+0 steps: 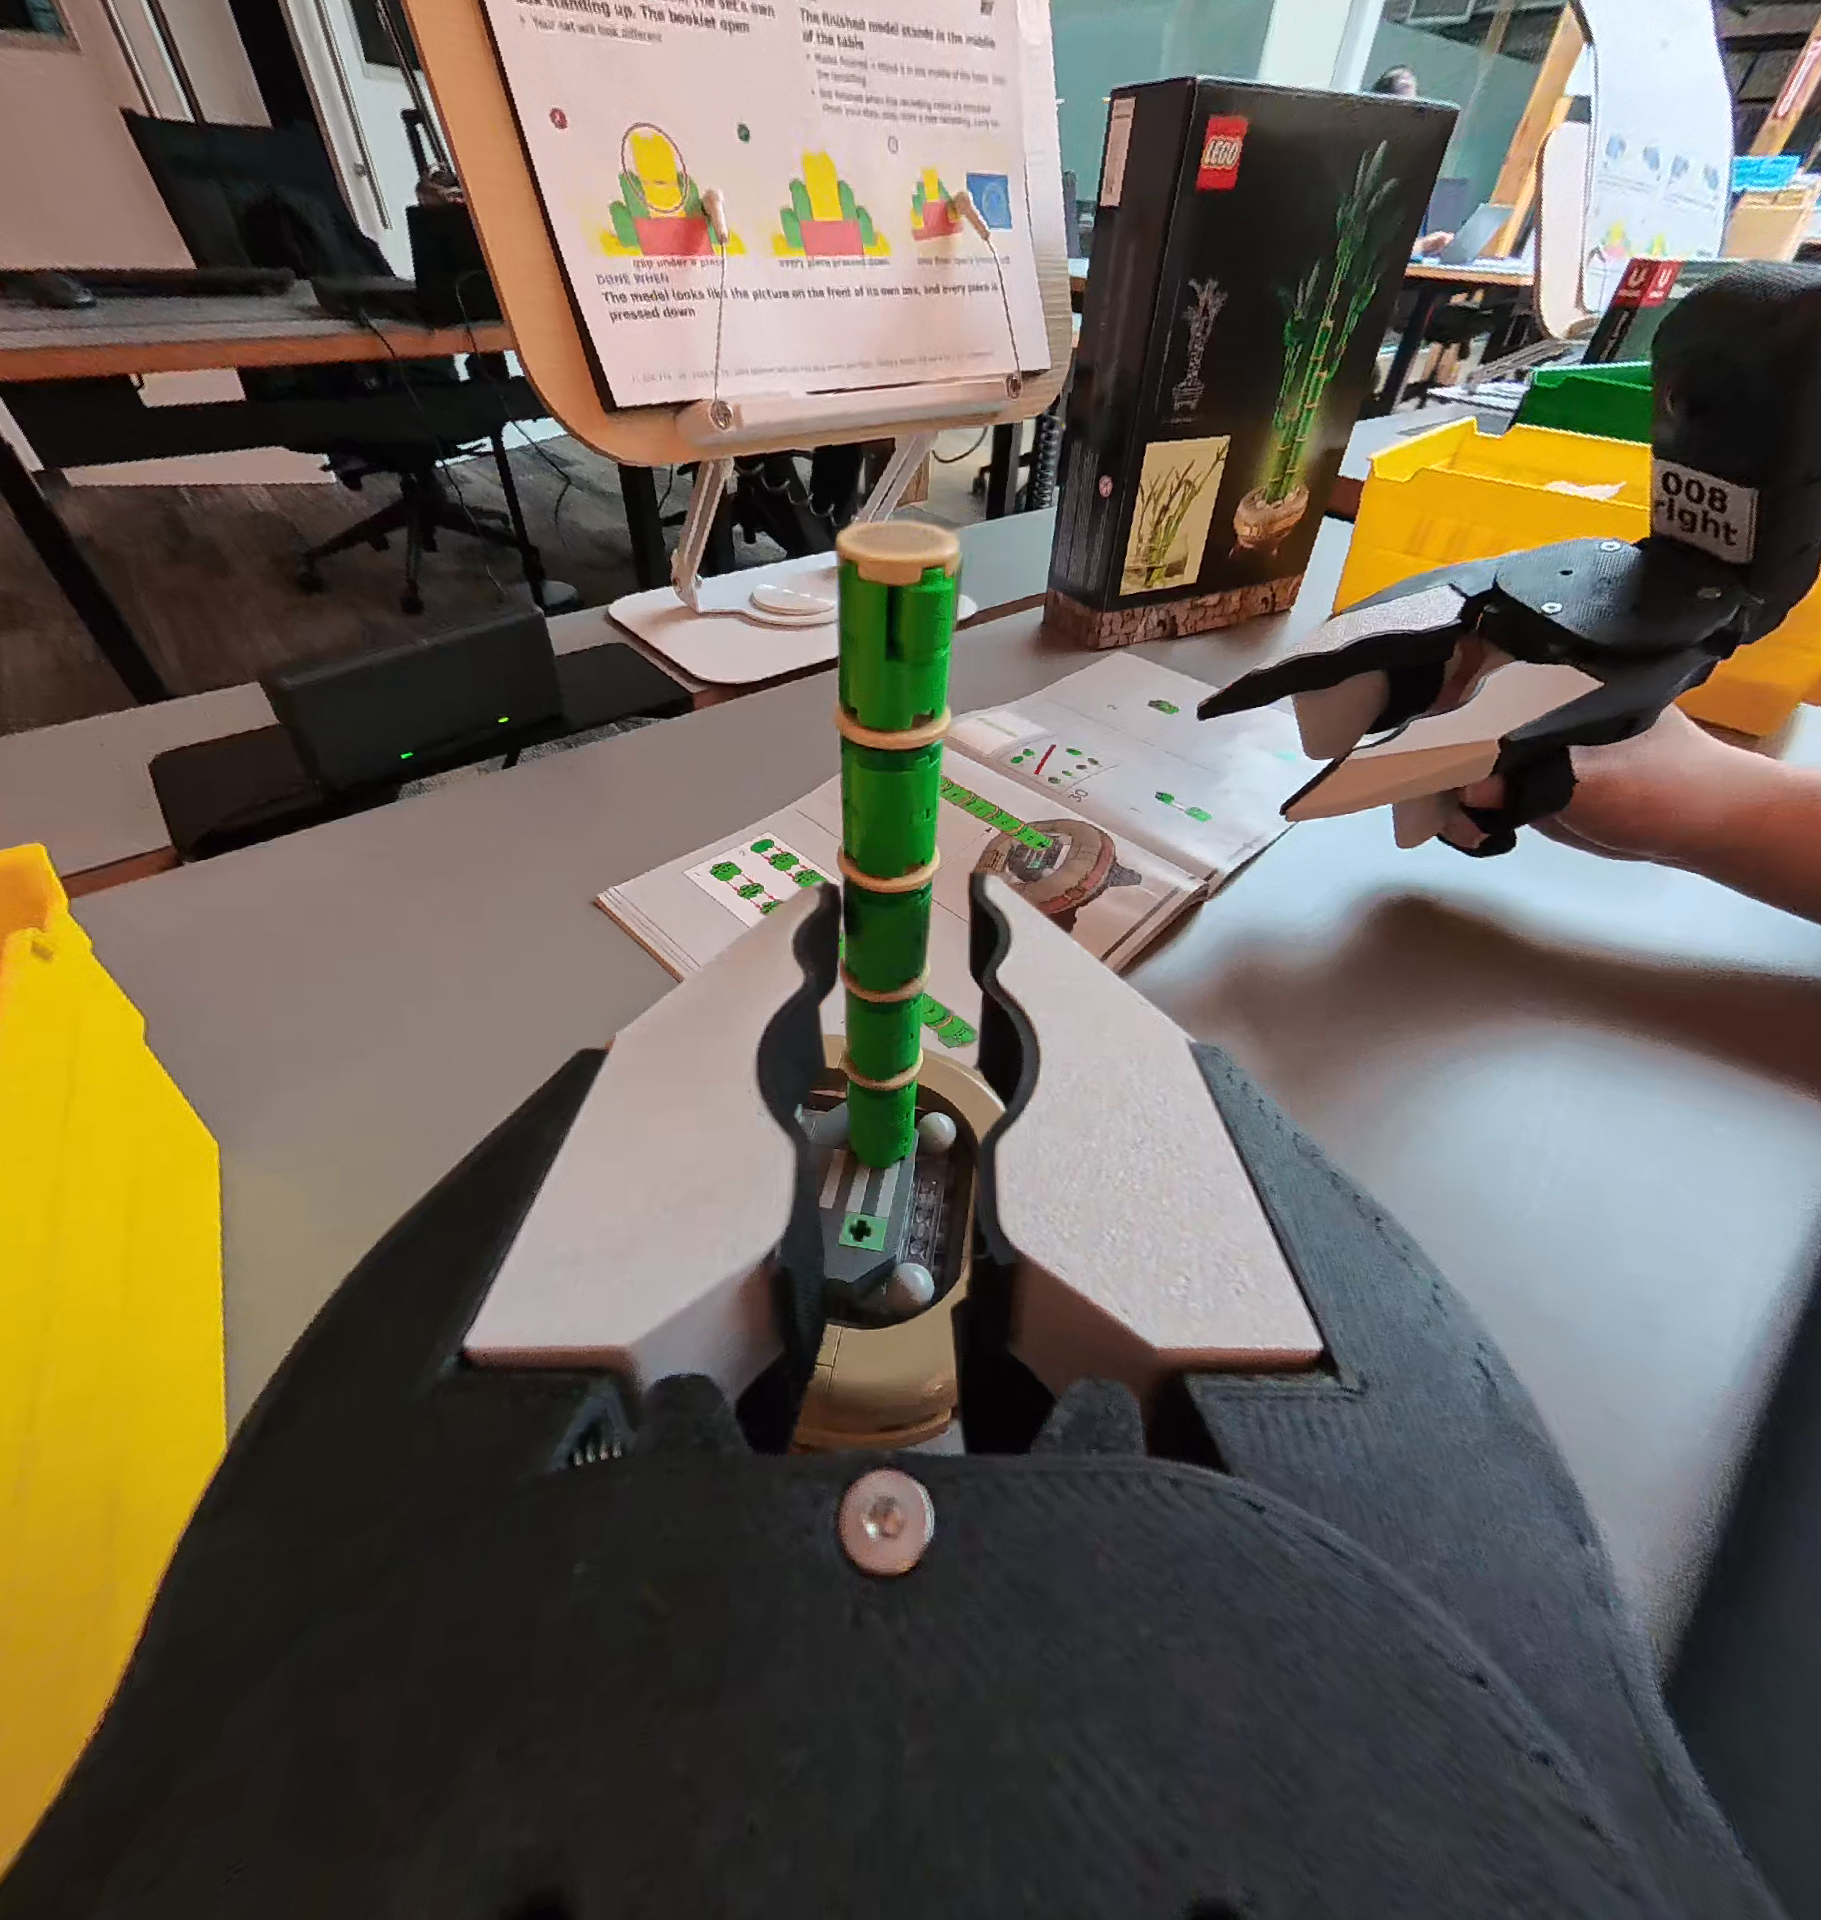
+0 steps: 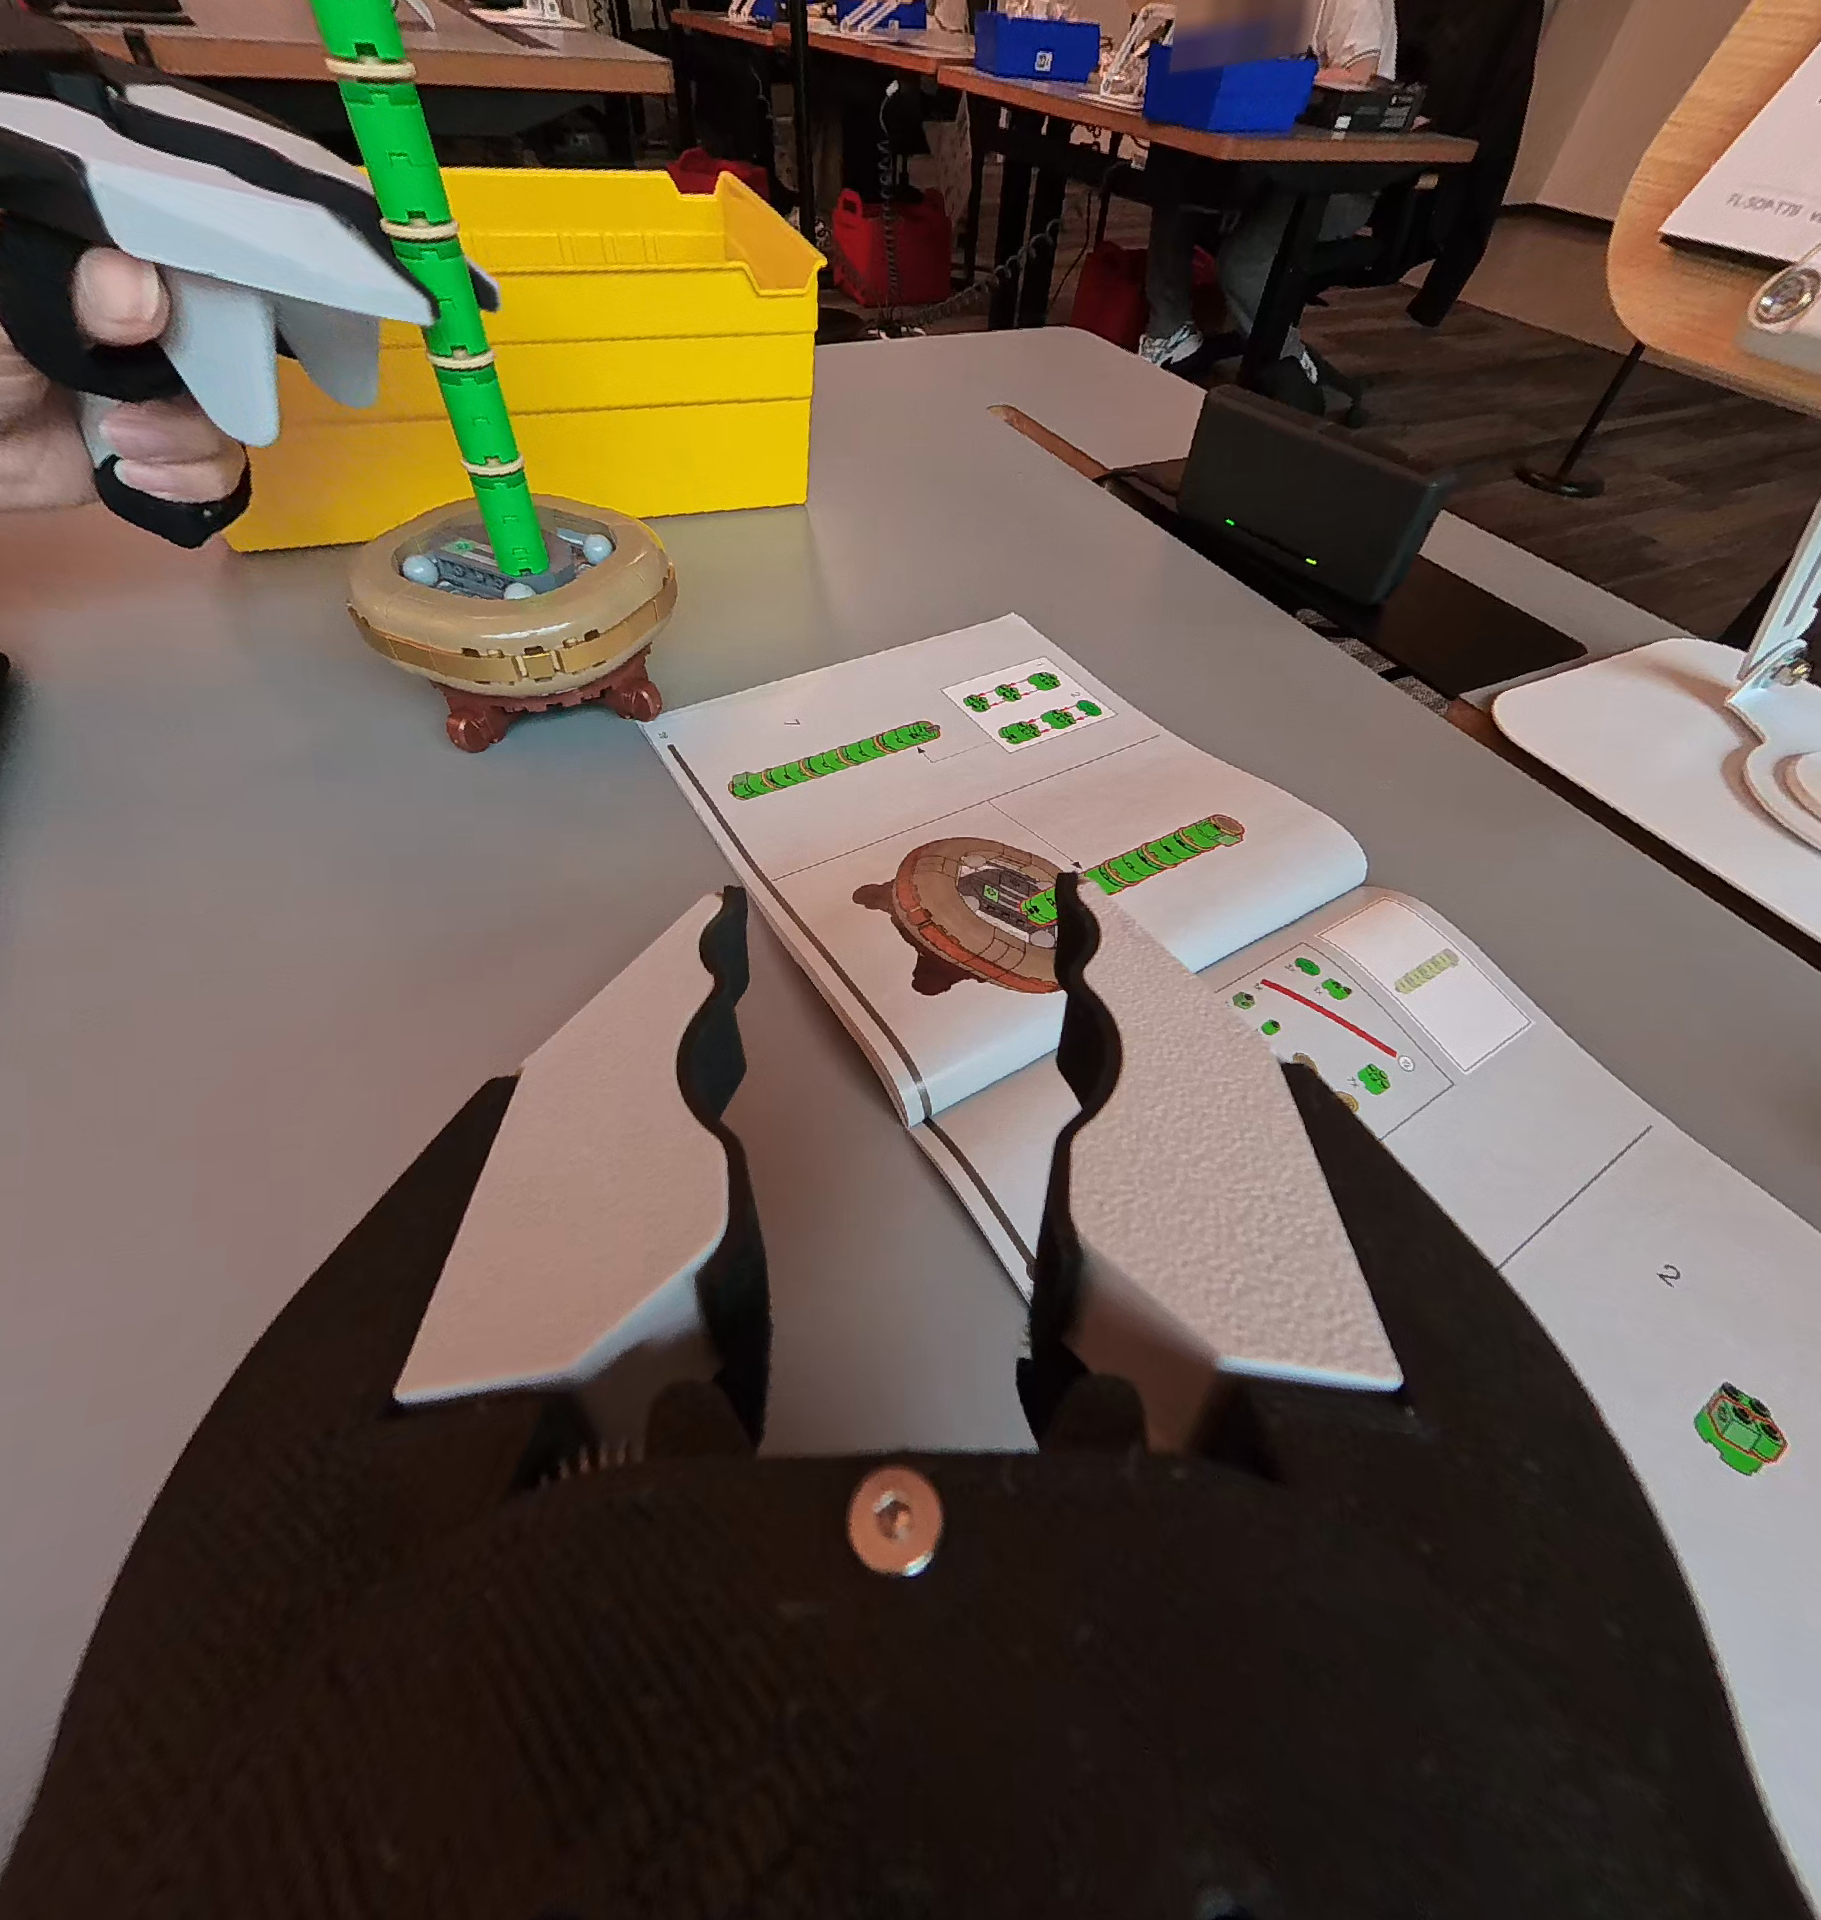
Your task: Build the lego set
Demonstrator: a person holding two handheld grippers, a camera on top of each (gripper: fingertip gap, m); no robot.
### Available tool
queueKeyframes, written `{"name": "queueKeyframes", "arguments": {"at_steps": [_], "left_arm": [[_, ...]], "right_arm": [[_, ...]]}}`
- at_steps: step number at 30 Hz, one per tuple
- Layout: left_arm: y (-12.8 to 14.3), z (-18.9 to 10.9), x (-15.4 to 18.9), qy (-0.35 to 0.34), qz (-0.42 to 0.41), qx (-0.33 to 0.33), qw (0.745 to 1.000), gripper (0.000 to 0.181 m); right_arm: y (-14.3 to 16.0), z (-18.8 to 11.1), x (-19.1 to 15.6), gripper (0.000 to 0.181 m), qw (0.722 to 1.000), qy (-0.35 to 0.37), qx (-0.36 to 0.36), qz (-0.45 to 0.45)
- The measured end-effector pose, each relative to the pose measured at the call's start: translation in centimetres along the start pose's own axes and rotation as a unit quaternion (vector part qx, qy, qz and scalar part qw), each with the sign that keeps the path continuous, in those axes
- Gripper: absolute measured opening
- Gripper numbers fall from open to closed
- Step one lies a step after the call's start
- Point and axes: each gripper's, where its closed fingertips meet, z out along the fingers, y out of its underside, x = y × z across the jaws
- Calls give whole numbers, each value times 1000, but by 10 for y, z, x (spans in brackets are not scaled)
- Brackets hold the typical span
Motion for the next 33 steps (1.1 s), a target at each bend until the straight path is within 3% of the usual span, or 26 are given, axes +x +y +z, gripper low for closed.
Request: {"name": "queueKeyframes", "arguments": {"at_steps": [4, 20, 21, 23, 24, 27, 33], "left_arm": [[7, 3, -3, -8, 5, -15, 1000, 15], [7, 2, -2, 2, 6, -14, 1000, 15], [6, 2, -1, 4, 4, -7, 1000, 18], [-1, 0, 2, 10, -11, 14, 1000, 42], [-8, -2, 2, 9, -17, 30, 999, 44], [-25, -9, -3, -1, -18, 68, 998, 33], [-22, 0, -1, 1, -4, 48, 999, 28]], "right_arm": [[1, 1, -1, 59, 1000, -1, -4, -2], [4, 2, -2, 59, 1000, -5, -11, -6], [4, 2, -2, 59, 1000, -5, -11, -6], [4, 2, -2, 59, 1000, -5, -11, -5], [4, 2, -2, 59, 1000, -5, -11, -5], [4, 2, -2, 59, 1000, -5, -12, -5], [3, 1, -3, 59, 1000, -4, -13, -11]]}}
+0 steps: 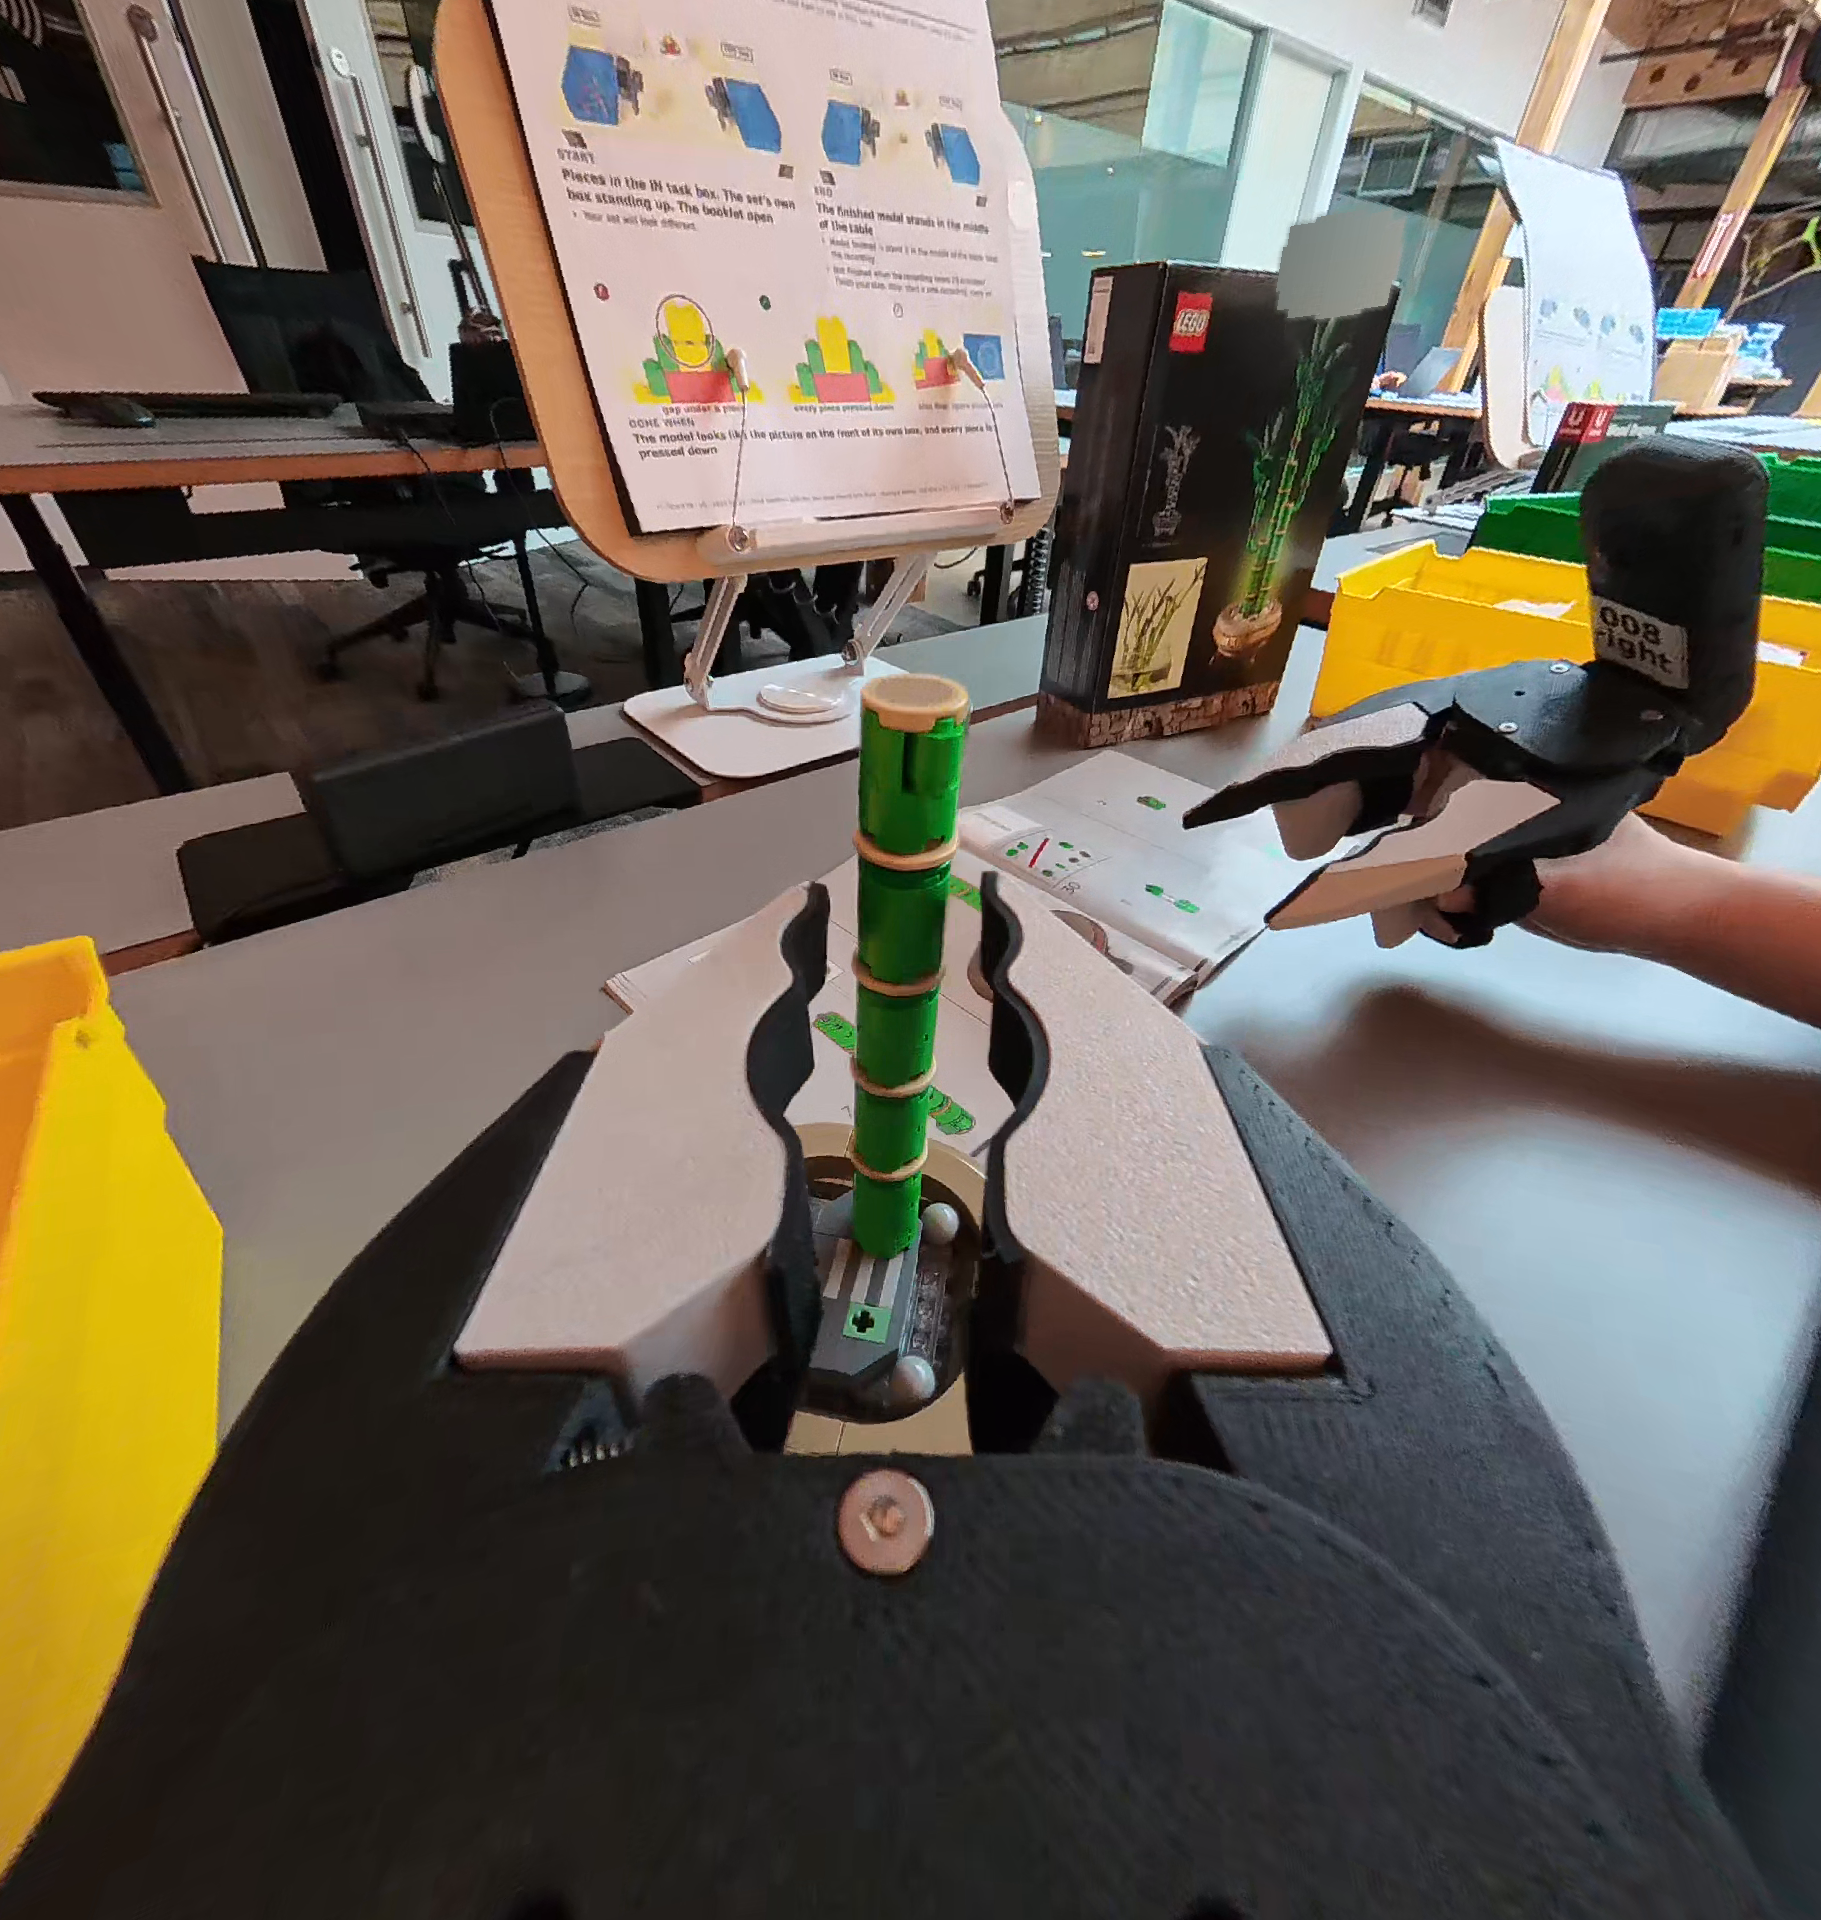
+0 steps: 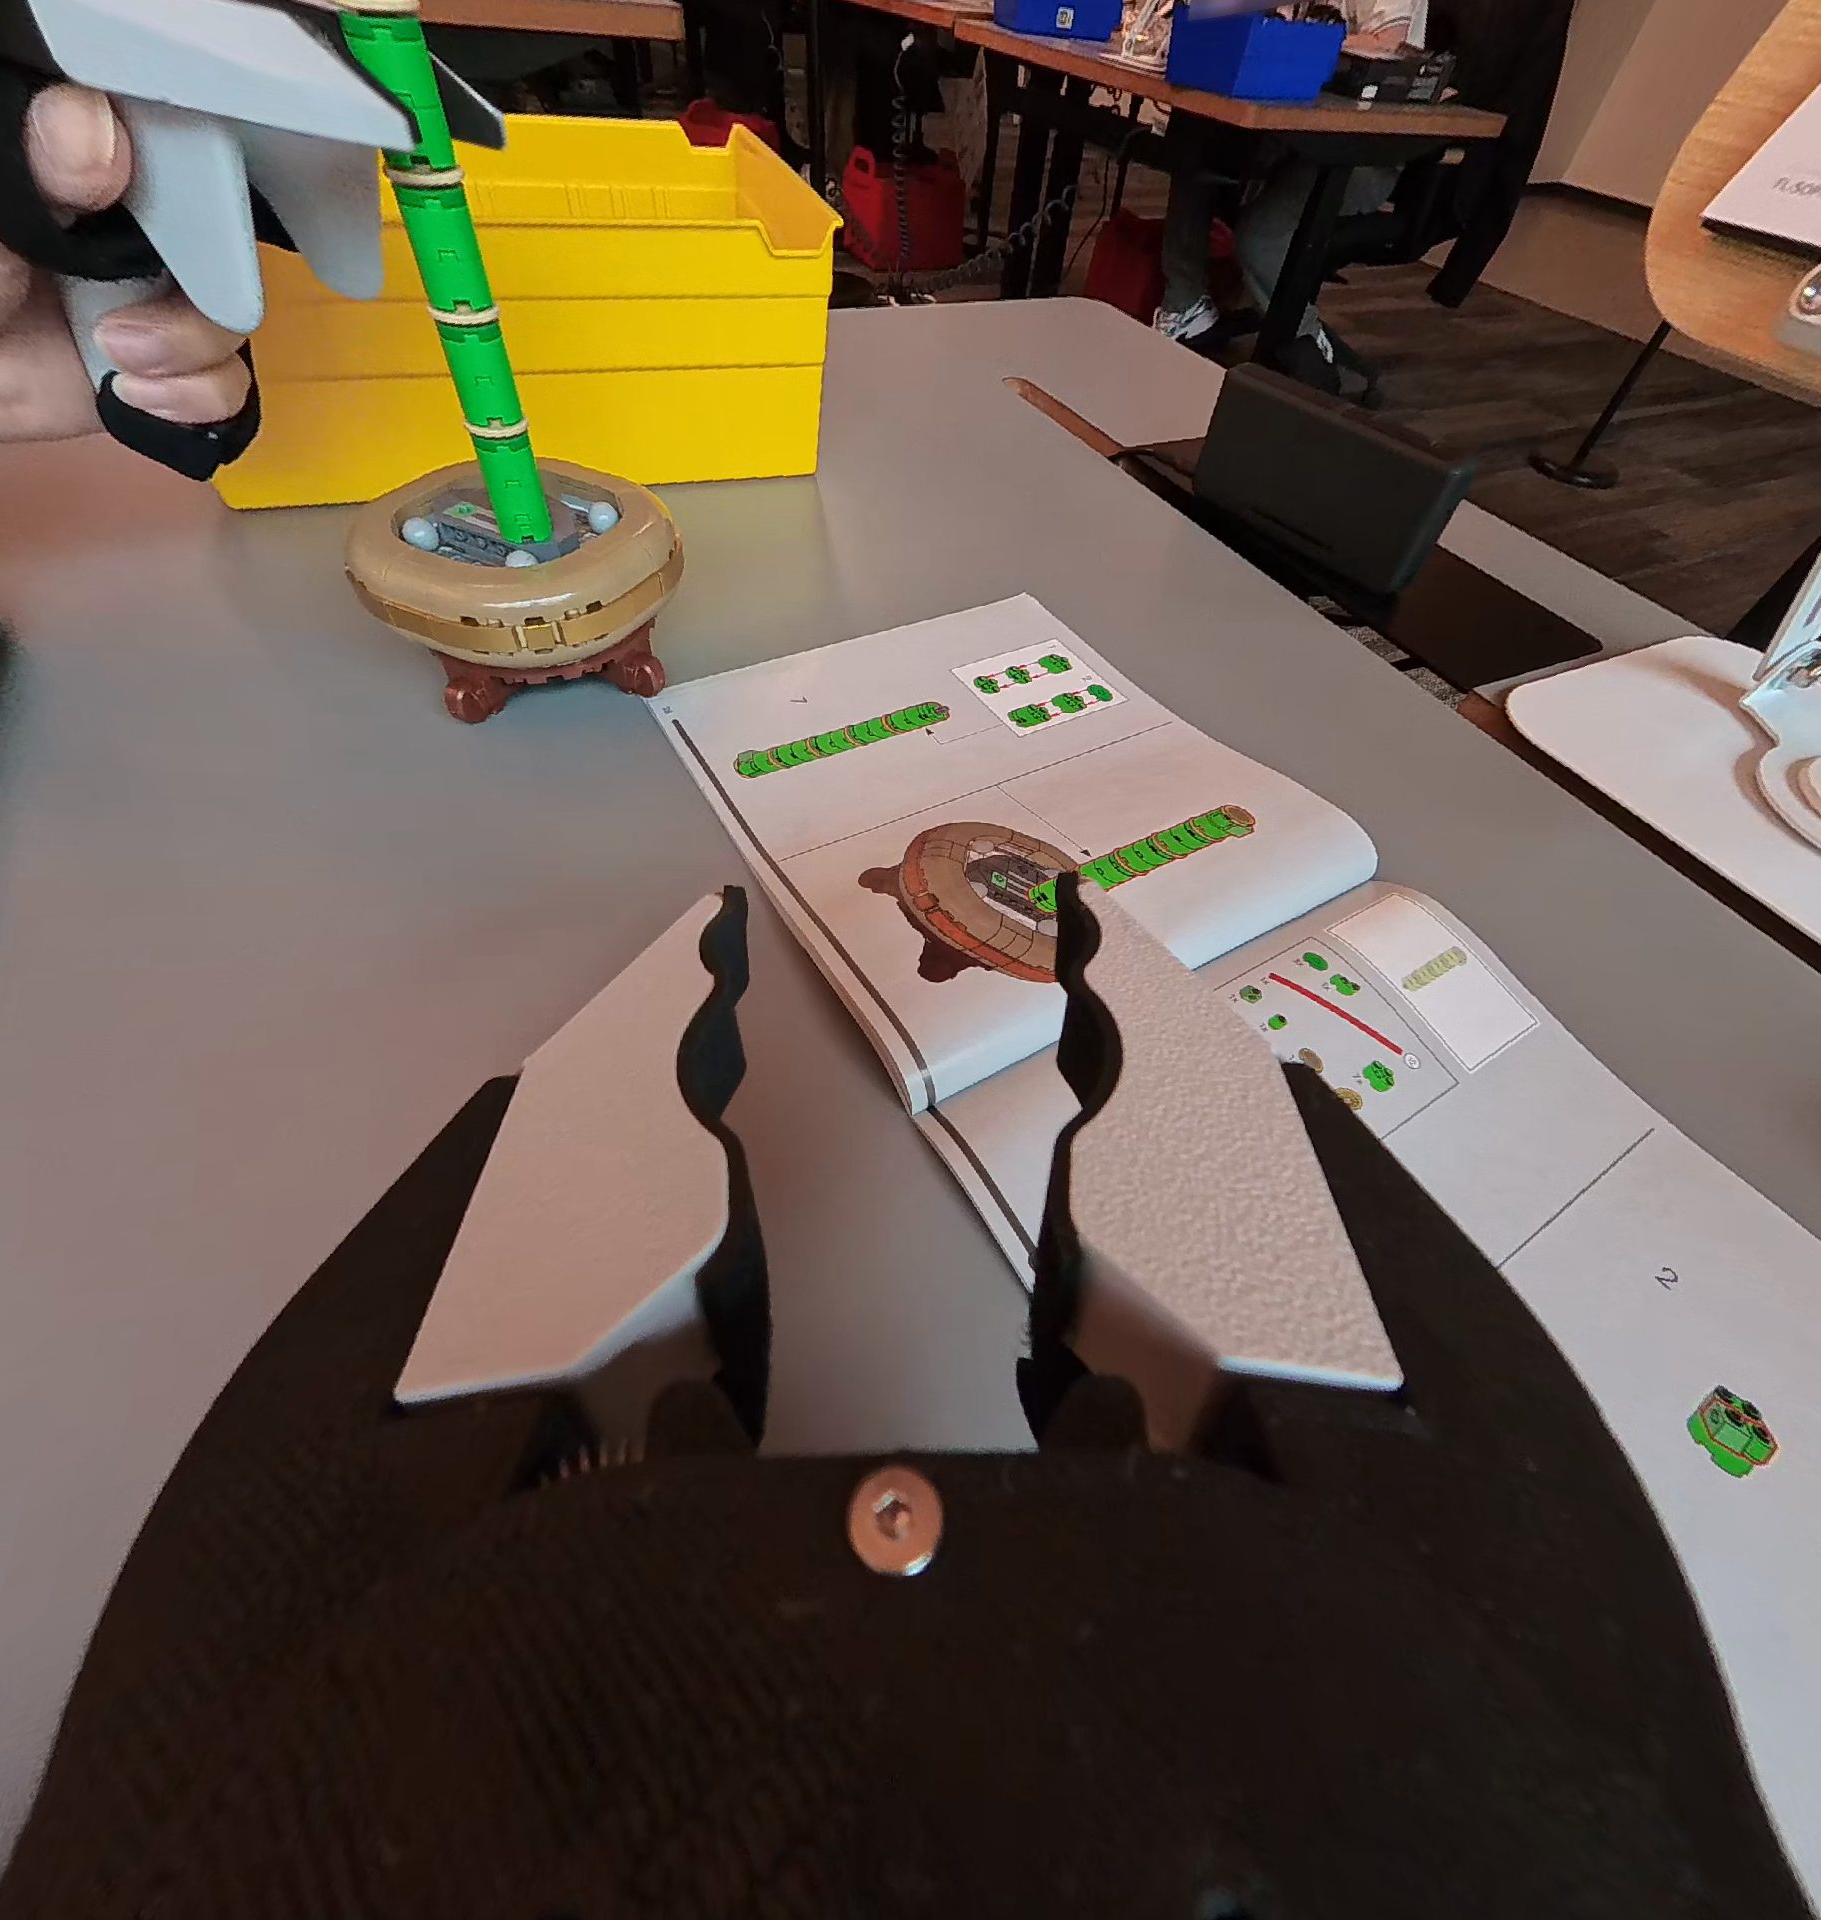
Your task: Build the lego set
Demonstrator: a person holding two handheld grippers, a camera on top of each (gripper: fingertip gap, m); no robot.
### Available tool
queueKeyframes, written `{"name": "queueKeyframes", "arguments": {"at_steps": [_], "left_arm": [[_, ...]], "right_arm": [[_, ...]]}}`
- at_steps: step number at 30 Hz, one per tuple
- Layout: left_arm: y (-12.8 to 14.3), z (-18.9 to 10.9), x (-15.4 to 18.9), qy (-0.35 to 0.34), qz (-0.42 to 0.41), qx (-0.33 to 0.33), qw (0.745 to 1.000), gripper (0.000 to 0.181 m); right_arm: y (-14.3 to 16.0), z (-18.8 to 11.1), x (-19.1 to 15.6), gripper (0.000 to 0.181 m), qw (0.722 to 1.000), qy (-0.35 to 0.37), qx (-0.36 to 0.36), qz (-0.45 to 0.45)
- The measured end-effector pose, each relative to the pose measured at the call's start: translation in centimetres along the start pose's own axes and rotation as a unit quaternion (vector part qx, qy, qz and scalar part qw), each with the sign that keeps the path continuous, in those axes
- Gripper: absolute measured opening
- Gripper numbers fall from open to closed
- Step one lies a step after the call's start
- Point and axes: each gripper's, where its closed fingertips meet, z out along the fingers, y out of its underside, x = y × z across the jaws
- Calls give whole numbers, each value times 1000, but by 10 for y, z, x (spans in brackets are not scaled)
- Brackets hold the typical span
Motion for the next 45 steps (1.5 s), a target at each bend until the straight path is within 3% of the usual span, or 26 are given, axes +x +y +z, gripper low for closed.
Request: {"name": "queueKeyframes", "arguments": {"at_steps": [5, 34, 37, 45], "left_arm": [[-4, 2, 0, -8, 16, 5, 1000, 15], [-2, 1, 1, 6, -4, 13, 1000, 16], [-3, 1, 5, 18, -17, 22, 999, 40], [-21, -1, 3, 6, 10, 47, 999, 21]], "right_arm": [[2, 1, -1, 59, 1000, -3, -5, -2], [3, 1, -4, 60, 1000, -4, -14, -15], [3, 1, -3, 60, 1000, -4, -15, -15], [4, 1, -4, 60, 1000, -5, -17, -17]]}}
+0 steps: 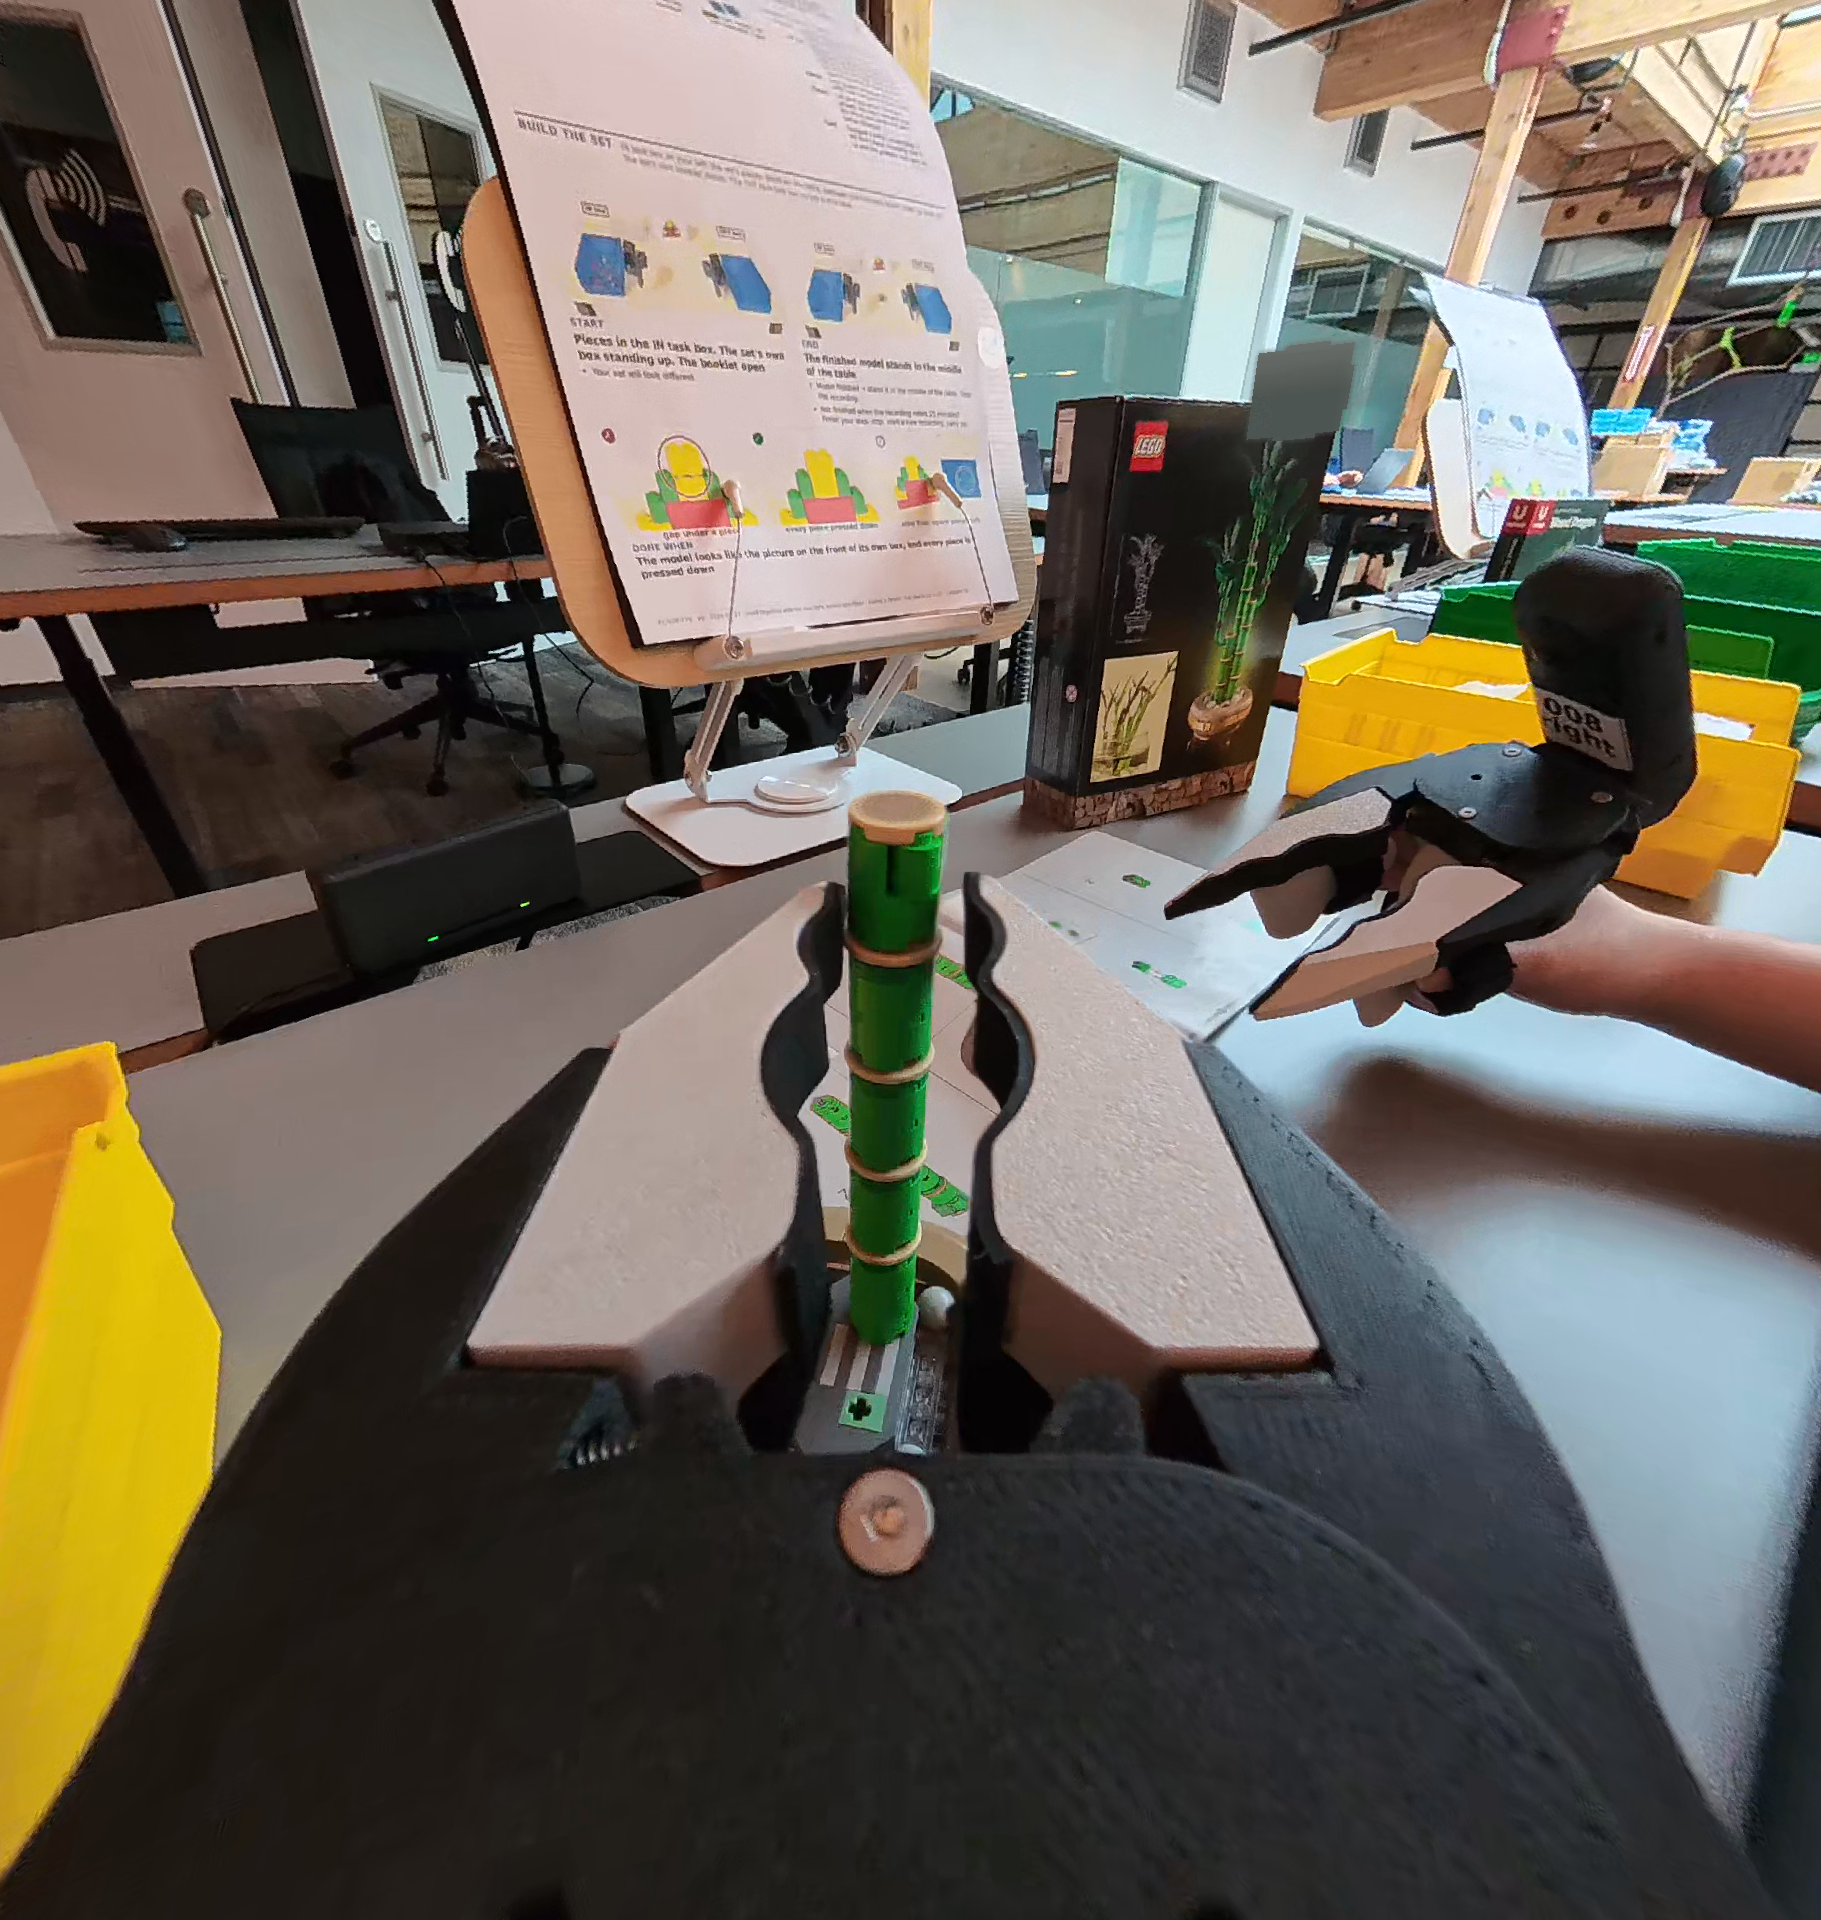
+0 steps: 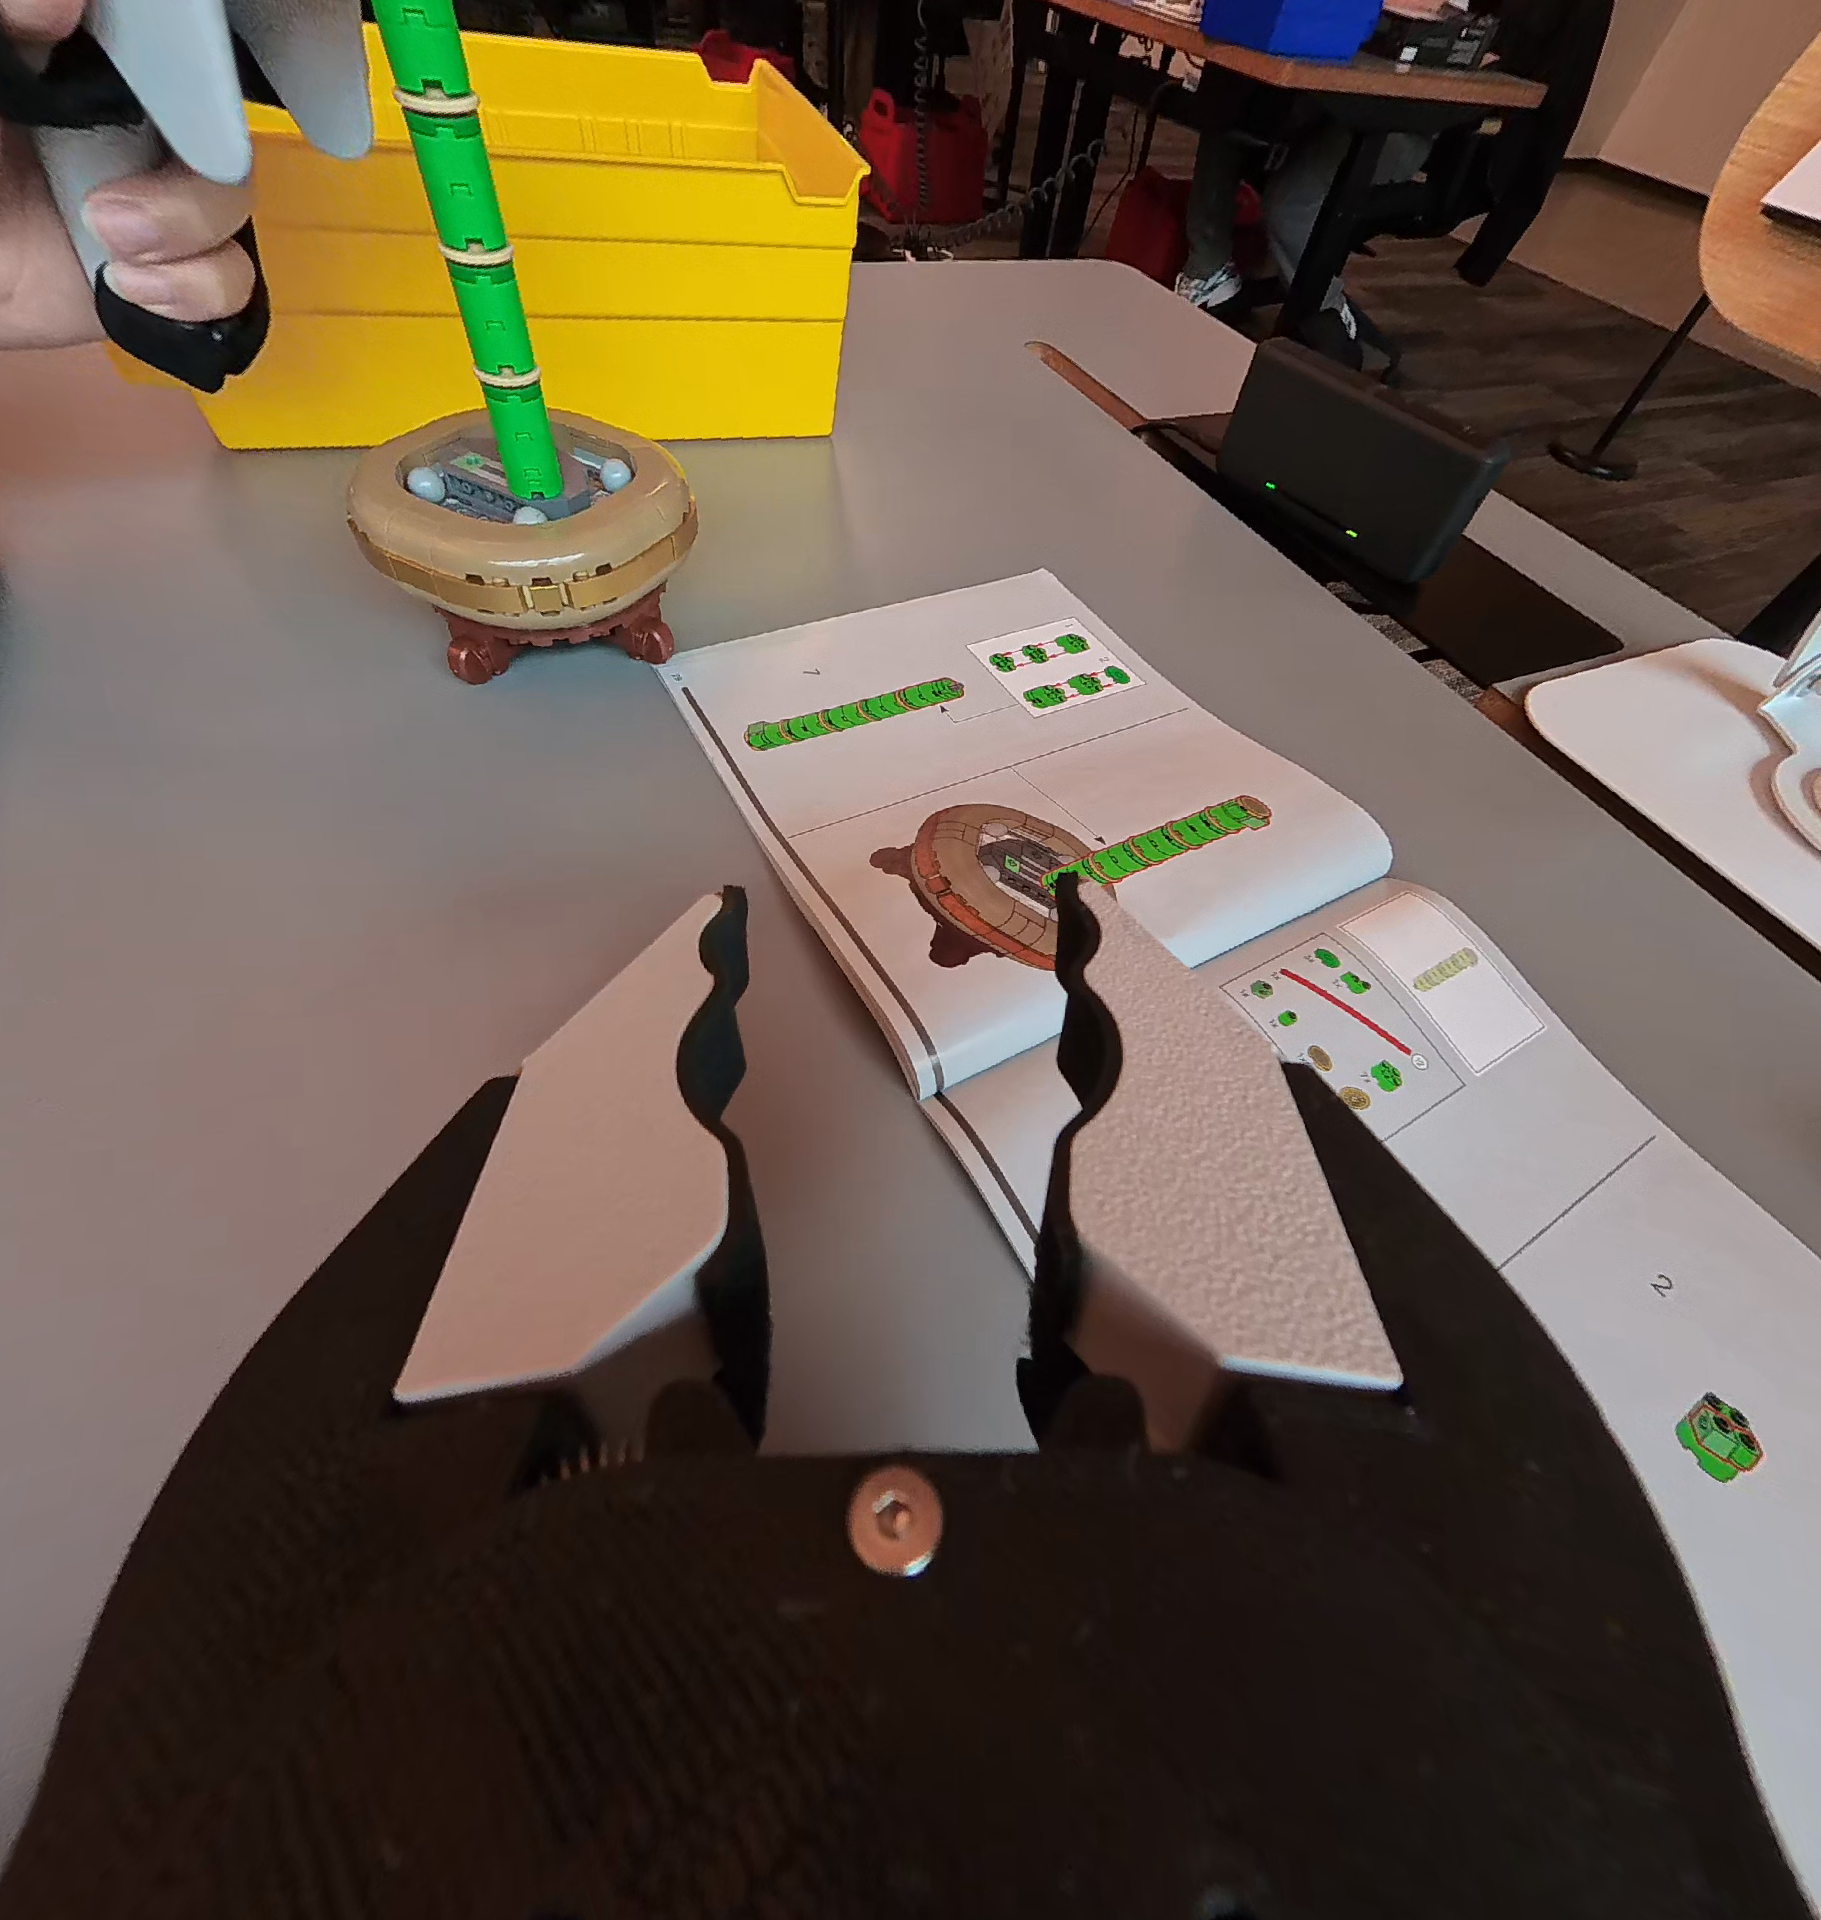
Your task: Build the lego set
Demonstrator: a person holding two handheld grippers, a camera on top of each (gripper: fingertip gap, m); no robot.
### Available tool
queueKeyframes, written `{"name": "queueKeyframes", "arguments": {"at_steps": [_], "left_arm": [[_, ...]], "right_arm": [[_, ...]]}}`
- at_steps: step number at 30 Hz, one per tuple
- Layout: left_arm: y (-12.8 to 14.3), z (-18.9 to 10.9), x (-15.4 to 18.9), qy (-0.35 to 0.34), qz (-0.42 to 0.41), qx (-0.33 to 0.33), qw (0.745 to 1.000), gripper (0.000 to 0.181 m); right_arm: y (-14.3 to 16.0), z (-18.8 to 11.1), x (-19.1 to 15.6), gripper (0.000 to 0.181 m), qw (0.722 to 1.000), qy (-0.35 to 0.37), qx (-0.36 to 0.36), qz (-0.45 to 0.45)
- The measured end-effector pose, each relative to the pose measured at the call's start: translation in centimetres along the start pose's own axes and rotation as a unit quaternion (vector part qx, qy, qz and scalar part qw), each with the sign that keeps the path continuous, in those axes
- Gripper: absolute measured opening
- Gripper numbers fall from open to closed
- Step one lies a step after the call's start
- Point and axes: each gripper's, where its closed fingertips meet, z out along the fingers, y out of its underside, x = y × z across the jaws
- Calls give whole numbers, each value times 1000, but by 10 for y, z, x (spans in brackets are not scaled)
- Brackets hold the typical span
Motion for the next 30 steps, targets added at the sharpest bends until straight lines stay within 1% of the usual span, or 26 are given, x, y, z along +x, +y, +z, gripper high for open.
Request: {"name": "queueKeyframes", "arguments": {"at_steps": [7, 9, 12, 18, 23, 24, 25, 26, 27, 28, 30], "left_arm": [[-4, -2, -4, -8, -3, 8, 1000, 20], [-4, -1, -4, -6, -7, 7, 1000, 16], [-3, 0, -4, -5, -4, 6, 1000, 15], [-2, -1, -3, 7, -13, 7, 1000, 15], [-3, -2, -1, 6, -9, 20, 1000, 15], [-4, -2, 0, 6, -8, 24, 1000, 16], [-5, -3, 2, 12, -12, 29, 999, 26], [-7, -4, 5, 21, -21, 36, 999, 39], [-13, -7, 5, 25, -31, 52, 998, 42], [-23, -13, 4, 23, -40, 79, 996, 43], [-43, -23, -4, 8, -51, 120, 991, 34]], "right_arm": [[2, 2, -2, 60, 1000, -4, -6, -2], [3, 2, -2, 60, 1000, -5, -9, -3], [4, 2, -2, 60, 1000, -4, -11, -4], [6, 3, -3, 60, 1000, -6, -13, -3], [6, 4, -3, 60, 1000, -7, -16, -7], [6, 4, -3, 60, 1000, -7, -16, -8], [6, 4, -3, 60, 1000, -6, -16, -8], [6, 3, -3, 60, 1000, -6, -16, -9], [6, 3, -3, 60, 1000, -6, -17, -9], [6, 3, -3, 60, 1000, -6, -17, -9], [6, 3, -3, 60, 1000, -6, -17, -10]]}}
